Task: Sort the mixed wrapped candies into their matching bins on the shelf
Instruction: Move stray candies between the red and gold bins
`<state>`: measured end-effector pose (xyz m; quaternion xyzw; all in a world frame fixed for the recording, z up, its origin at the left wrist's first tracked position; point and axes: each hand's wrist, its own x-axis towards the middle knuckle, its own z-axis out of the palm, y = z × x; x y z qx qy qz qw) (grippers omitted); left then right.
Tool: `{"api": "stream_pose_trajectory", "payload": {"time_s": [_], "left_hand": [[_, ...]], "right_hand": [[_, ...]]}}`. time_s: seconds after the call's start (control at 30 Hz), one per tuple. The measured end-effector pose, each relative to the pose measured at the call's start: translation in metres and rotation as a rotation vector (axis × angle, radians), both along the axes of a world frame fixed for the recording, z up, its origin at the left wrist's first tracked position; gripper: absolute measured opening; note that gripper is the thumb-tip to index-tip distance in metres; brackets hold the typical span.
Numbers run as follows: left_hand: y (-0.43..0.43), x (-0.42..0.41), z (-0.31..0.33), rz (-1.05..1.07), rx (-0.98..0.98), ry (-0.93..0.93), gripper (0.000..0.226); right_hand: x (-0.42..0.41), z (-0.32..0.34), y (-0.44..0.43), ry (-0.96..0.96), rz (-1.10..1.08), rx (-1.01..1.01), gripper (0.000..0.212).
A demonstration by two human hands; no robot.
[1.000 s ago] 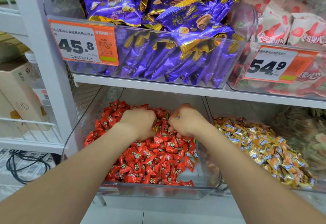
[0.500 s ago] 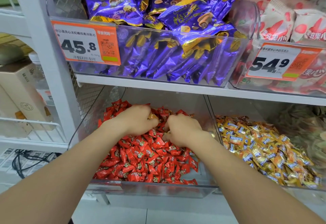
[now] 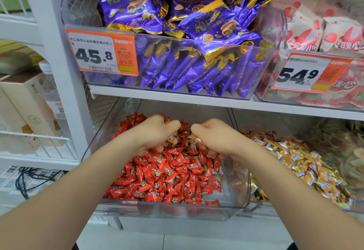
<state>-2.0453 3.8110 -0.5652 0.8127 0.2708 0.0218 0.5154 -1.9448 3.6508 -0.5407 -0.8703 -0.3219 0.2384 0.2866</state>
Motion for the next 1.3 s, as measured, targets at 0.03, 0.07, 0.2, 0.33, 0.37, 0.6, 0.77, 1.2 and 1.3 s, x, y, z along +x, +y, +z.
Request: {"api": "stream_pose_trajectory", "payload": {"time_s": [0.03, 0.07, 0.2, 0.33, 0.37, 0.6, 0.77, 1.2, 1.3], "left_hand": [[-0.005, 0.000, 0.001, -0.004, -0.052, 0.011, 0.026], [-0.011, 0.000, 0.002, 0.000, -0.112, 0.015, 0.025], [-0.039, -0.003, 0.010, 0.036, -0.388, 0.033, 0.016], [-0.078, -0.008, 0.016, 0.059, -0.517, 0.034, 0.013], [-0.089, -0.009, 0.018, 0.033, -0.515, 0.018, 0.010], [-0.179, 0.002, 0.041, -0.197, -0.293, -0.221, 0.009], [-0.226, 0.043, 0.034, -0.231, 0.488, -0.344, 0.003], [-0.257, 0.118, -0.041, -0.417, 0.680, 0.384, 0.078], [-0.254, 0.133, -0.036, -0.441, 0.706, 0.391, 0.082]], "right_hand": [[-0.004, 0.004, -0.006, 0.012, -0.021, 0.041, 0.035], [-0.008, 0.006, -0.012, 0.009, -0.027, 0.072, 0.035], [-0.018, 0.020, -0.052, 0.062, -0.019, 0.221, 0.047], [0.000, 0.025, -0.108, 0.018, -0.101, 0.254, 0.050], [0.009, 0.021, -0.122, -0.104, -0.142, 0.229, 0.044], [0.071, -0.022, -0.180, -0.506, -0.362, 0.192, 0.013], [0.097, -0.042, -0.196, -0.581, -0.114, 0.158, 0.020], [0.133, -0.067, -0.228, -0.526, -0.030, -0.341, 0.044], [0.139, -0.065, -0.232, -0.530, -0.103, -0.363, 0.051]]}}
